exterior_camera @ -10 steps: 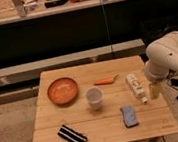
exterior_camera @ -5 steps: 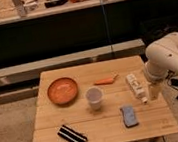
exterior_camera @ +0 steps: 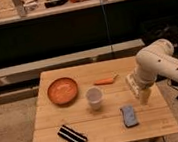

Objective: Place the white sponge in the ceramic bowl

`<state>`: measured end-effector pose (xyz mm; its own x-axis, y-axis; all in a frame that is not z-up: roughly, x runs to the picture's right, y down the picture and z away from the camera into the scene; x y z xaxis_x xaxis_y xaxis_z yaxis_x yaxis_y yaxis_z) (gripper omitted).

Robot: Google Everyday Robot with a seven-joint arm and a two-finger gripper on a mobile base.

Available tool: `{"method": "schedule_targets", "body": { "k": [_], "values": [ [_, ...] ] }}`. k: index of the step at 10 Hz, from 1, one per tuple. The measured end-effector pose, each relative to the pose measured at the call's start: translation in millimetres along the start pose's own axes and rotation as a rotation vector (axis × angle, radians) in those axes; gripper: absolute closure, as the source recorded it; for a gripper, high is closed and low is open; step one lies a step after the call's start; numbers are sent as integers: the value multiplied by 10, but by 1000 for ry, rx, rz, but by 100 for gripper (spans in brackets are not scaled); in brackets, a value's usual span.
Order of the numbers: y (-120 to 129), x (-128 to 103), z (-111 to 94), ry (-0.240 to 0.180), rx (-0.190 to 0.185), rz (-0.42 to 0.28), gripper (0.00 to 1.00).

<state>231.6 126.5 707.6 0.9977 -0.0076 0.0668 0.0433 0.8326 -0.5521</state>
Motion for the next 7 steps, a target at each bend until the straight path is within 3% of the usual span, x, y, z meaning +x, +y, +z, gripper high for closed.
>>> {"method": "schedule_targets", "body": {
  "k": [3,7],
  "values": [
    [10,-322,191,-37,-16,-13,20],
    [97,-399,372,-74,-40,-44,20]
  ]
}}
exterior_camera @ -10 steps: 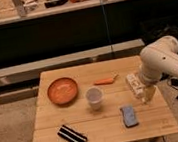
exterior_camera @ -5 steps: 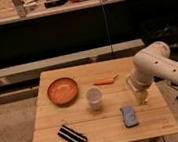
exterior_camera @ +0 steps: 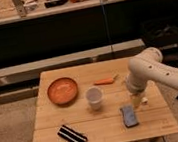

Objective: Place the white sponge in the ceramic bowl

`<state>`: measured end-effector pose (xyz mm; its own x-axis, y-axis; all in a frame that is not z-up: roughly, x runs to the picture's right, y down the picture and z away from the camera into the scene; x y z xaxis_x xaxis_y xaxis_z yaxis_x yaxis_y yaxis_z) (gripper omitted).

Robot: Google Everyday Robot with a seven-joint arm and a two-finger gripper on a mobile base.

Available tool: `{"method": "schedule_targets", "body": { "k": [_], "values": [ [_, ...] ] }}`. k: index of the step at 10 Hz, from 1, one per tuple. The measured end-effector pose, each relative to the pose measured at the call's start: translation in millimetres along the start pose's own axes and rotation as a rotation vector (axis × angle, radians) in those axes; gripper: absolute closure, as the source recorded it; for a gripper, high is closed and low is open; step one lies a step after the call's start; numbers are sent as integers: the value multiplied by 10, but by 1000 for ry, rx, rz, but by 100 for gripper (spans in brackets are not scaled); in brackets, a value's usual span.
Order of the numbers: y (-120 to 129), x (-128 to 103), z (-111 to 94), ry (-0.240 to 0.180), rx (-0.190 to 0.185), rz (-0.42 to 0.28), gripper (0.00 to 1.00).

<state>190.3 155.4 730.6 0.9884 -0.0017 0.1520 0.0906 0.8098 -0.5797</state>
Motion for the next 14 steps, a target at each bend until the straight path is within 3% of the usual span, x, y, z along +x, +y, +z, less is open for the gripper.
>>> {"method": "schedule_targets", "body": {
  "k": [4,8,14],
  "values": [
    [132,-28,264,-6,-31,-58,20],
    [243,-17,522,16,-60,-103,20],
    [398,-4,760,-16,-88,-185,20]
  ]
}}
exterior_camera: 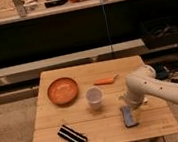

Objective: Place the white sponge in the ceramic bowl

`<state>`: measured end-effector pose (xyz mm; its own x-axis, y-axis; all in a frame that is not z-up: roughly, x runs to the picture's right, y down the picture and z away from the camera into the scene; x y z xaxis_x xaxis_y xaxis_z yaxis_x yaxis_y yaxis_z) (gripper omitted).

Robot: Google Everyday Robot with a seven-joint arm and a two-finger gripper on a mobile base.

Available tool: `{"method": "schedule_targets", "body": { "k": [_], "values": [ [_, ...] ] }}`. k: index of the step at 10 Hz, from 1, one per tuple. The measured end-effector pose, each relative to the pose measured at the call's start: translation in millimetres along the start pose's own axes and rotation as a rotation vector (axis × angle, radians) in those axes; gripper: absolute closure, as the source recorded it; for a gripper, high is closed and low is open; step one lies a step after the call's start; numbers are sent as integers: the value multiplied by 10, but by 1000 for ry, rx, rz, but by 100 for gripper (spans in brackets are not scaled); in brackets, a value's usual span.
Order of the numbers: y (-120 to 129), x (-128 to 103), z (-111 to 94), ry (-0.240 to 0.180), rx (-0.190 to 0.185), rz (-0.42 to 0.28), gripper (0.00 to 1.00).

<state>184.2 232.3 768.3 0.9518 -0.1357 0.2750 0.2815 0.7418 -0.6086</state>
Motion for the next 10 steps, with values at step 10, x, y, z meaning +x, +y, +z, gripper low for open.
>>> {"method": "schedule_targets", "body": {
  "k": [10],
  "values": [
    [94,-1,192,19,-28,-123,20]
  ]
}}
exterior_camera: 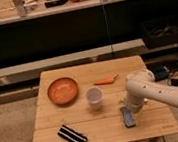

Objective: Place the white sponge in the ceramic bowl

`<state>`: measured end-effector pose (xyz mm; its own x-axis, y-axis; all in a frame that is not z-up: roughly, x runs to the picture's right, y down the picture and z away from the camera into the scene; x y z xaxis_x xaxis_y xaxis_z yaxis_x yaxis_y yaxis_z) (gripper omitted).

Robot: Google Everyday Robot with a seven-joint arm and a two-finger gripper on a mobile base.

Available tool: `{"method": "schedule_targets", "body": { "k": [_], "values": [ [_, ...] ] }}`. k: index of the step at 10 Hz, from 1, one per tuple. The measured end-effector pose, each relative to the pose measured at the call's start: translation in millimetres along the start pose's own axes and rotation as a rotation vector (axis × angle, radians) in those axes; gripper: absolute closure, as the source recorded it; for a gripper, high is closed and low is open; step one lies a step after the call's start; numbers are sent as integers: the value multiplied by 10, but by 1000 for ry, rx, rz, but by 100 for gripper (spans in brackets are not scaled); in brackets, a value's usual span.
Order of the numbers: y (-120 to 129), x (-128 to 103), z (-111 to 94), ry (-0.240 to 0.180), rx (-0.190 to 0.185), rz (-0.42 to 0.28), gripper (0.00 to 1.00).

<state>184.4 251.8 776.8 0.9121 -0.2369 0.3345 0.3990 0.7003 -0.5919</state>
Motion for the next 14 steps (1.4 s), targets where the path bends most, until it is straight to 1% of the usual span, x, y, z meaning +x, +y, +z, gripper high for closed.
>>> {"method": "schedule_targets", "body": {
  "k": [3,4,6,7,9,10,13,14],
  "values": [
    [19,6,47,22,-15,-56,20],
    [16,5,68,30,-24,-87,20],
    [6,3,113,43,-37,-177,20],
    [1,12,148,54,-46,-211,20],
    [-6,18,165,51,-51,-216,20],
    [-6,34,182,49,-54,-247,20],
    [-8,69,209,45,-52,-259,20],
    [-6,74,224,47,-57,-270,20]
  ]
}}
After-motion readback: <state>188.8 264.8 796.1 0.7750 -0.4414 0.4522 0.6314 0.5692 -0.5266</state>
